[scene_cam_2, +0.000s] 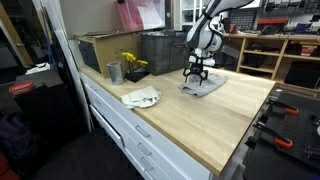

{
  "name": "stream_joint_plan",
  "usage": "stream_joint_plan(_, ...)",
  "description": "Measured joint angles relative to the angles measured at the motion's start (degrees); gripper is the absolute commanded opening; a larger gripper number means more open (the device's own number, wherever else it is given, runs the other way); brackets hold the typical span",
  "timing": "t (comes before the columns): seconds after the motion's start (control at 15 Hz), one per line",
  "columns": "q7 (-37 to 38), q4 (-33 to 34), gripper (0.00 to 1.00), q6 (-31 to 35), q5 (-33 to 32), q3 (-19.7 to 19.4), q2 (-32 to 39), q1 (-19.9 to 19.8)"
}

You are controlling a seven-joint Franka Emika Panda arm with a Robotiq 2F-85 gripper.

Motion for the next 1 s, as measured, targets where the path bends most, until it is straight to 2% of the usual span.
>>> stream_joint_plan(0.27,-5.26,0.24,0.42,0.00,3.67,2.20,1.12,-2.14)
stream_joint_plan(0.67,-9.13,0.24,0.00,-0.01,6.15,2.66,1.83,-3.19)
stream_joint_plan(1.0,-11.42,0.48,0.00,-0.01,7.68,2.90,1.67,-3.34)
